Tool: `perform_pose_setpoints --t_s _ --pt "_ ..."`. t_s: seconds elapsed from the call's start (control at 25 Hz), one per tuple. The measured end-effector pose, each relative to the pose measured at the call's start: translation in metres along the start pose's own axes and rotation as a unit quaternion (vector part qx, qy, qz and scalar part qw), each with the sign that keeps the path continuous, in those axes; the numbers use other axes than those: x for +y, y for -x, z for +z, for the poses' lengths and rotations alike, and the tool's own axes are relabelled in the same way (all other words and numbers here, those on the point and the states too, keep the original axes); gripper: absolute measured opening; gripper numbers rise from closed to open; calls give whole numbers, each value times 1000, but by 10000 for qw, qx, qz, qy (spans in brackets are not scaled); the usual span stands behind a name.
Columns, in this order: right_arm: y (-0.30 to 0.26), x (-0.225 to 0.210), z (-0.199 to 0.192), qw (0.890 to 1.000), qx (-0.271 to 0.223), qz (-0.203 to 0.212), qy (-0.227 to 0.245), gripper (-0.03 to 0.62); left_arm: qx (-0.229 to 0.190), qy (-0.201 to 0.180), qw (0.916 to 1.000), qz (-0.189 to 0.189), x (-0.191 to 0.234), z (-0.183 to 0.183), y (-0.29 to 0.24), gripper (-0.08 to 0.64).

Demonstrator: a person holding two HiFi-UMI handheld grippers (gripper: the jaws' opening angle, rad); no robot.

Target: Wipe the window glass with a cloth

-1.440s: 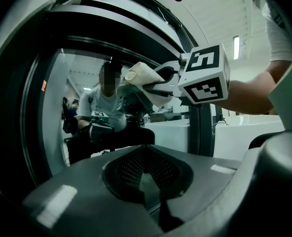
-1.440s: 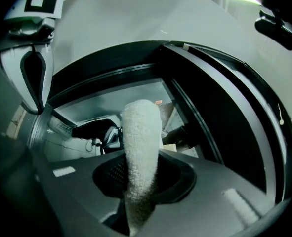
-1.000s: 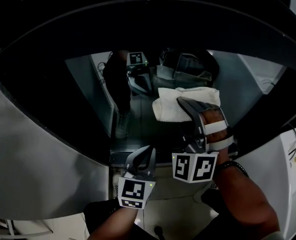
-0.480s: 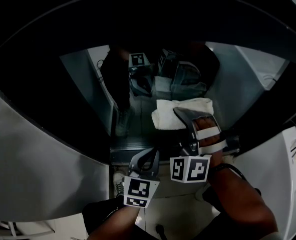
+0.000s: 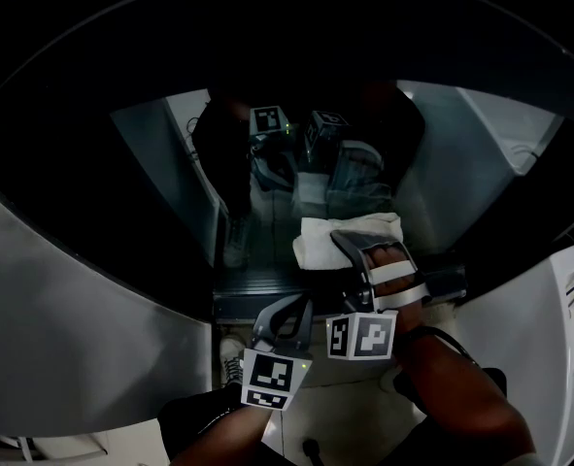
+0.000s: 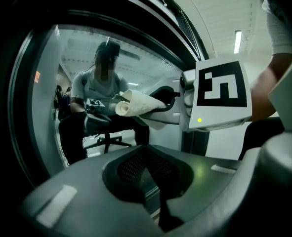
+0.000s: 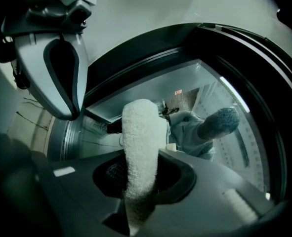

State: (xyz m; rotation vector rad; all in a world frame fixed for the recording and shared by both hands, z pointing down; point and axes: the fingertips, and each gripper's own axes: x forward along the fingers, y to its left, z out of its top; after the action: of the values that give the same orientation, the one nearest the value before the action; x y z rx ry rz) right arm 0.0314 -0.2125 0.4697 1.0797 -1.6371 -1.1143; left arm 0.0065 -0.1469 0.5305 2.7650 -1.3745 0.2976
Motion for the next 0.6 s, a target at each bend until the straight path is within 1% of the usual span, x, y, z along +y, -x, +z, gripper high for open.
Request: perform_pose_setpoints --t_s 0.16,0.32,0.6 --pt "1 7 -3 10000 -24 30 -28 91 29 -29 10000 10 -4 -3 -3 17" --pt "0 12 -6 9999 -52 88 -29 91 66 77 9999 3 -6 -4 -8 17" --pt "-9 26 -11 9997 -4 251 28 91 124 103 9999 -29 -2 -7 -12 17"
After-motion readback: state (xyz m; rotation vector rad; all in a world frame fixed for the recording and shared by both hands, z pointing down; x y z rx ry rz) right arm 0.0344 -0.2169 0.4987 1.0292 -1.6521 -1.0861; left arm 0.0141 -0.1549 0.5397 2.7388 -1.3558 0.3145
